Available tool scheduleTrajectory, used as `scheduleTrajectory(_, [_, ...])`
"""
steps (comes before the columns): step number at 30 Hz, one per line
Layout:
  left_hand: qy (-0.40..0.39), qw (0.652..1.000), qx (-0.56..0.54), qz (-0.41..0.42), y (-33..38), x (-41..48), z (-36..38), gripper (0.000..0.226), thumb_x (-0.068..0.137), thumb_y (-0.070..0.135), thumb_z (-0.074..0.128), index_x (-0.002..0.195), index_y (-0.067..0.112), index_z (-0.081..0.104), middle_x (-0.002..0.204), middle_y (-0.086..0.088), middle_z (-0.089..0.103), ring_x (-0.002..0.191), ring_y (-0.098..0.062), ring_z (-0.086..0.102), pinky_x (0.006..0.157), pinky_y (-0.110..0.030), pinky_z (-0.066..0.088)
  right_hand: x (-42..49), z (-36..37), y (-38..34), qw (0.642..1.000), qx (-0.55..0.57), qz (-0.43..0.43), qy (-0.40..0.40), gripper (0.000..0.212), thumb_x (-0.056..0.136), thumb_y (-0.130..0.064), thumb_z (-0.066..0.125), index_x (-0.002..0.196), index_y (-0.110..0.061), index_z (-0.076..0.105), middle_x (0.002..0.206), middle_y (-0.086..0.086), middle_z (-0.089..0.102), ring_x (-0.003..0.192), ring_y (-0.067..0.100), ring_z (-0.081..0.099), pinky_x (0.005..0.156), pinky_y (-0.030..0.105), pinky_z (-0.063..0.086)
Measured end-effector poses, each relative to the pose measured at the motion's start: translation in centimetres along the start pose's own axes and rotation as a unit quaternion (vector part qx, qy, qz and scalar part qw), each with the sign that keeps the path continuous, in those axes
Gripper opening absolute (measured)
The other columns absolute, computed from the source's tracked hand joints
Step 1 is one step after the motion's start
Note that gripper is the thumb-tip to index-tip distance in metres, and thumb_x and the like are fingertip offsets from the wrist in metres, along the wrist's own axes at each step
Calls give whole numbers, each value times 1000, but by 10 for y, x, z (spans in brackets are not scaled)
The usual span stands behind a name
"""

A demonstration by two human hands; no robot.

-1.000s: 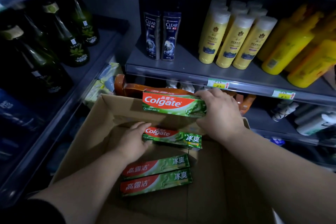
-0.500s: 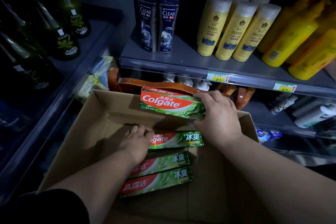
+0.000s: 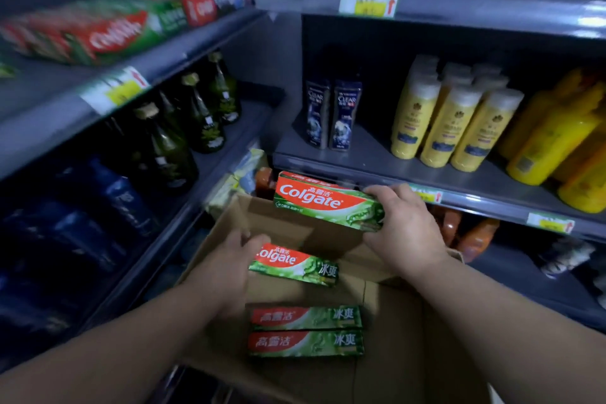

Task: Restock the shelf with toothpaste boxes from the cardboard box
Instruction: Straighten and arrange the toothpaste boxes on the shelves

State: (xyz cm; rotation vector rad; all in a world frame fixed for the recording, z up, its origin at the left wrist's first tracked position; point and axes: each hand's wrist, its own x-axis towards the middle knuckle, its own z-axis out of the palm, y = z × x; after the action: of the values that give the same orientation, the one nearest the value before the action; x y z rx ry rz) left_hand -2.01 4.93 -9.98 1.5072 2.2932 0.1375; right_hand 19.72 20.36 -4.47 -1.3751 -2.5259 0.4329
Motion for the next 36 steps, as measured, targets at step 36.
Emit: scheduleTrajectory(36, [323, 888, 145, -294, -147, -216, -284, 53, 87, 42, 61, 131, 25, 35, 114, -6, 42, 94, -30, 58, 73, -36, 48, 30, -86, -300, 949, 67, -298, 80, 70, 73, -33, 78, 135, -35, 47, 126, -4, 45, 122, 20, 42, 94, 38, 46])
